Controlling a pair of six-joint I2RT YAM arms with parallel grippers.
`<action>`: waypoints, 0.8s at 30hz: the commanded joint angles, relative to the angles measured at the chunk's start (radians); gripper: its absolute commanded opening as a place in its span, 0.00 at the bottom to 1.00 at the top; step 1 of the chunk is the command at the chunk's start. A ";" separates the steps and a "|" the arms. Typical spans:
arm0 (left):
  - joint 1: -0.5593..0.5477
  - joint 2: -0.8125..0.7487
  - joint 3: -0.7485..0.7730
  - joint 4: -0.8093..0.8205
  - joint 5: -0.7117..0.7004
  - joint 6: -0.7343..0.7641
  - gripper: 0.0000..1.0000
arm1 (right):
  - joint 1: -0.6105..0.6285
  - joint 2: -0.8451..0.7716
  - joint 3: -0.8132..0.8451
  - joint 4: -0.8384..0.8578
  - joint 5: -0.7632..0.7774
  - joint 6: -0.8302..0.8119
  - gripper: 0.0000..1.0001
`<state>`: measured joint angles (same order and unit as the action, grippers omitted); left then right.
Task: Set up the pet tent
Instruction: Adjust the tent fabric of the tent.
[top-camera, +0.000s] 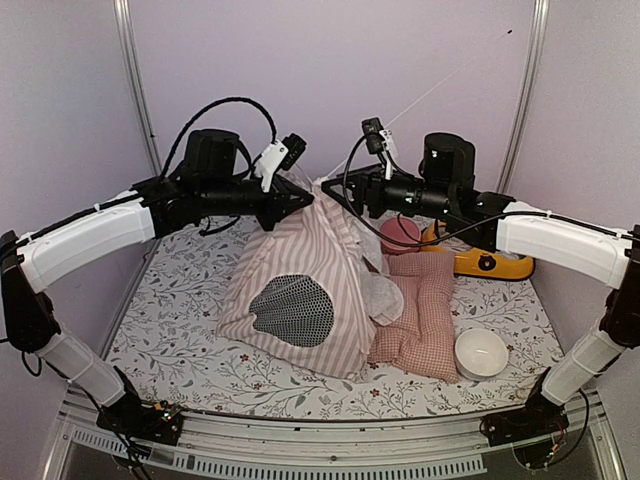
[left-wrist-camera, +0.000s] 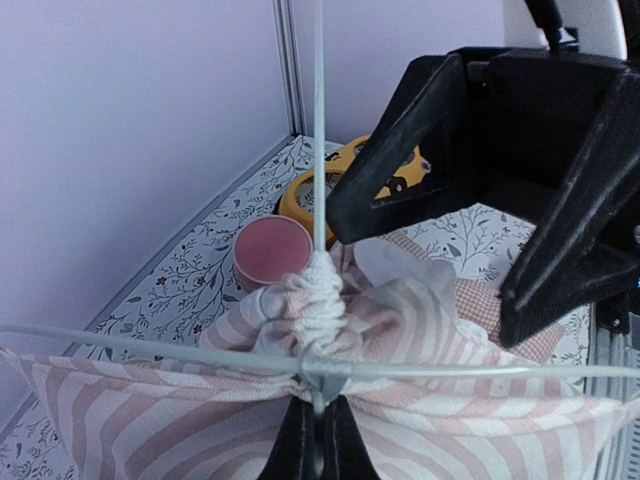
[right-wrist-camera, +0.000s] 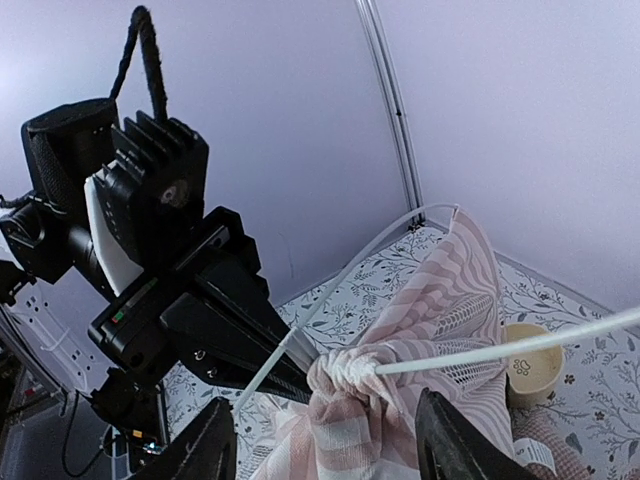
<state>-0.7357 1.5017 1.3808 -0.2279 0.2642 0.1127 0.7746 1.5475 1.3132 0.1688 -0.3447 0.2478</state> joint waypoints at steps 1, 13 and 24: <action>0.012 -0.025 0.046 -0.014 0.032 -0.009 0.00 | 0.011 0.035 0.063 -0.043 0.048 -0.084 0.57; 0.013 -0.034 0.058 -0.028 0.017 -0.010 0.00 | 0.021 0.041 0.097 -0.143 0.030 -0.121 0.53; 0.014 -0.038 0.060 -0.030 0.027 -0.002 0.00 | 0.032 0.064 0.108 -0.166 0.068 -0.104 0.25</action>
<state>-0.7345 1.4990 1.4055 -0.2703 0.2779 0.1123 0.7998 1.5929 1.3884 0.0193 -0.3065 0.1349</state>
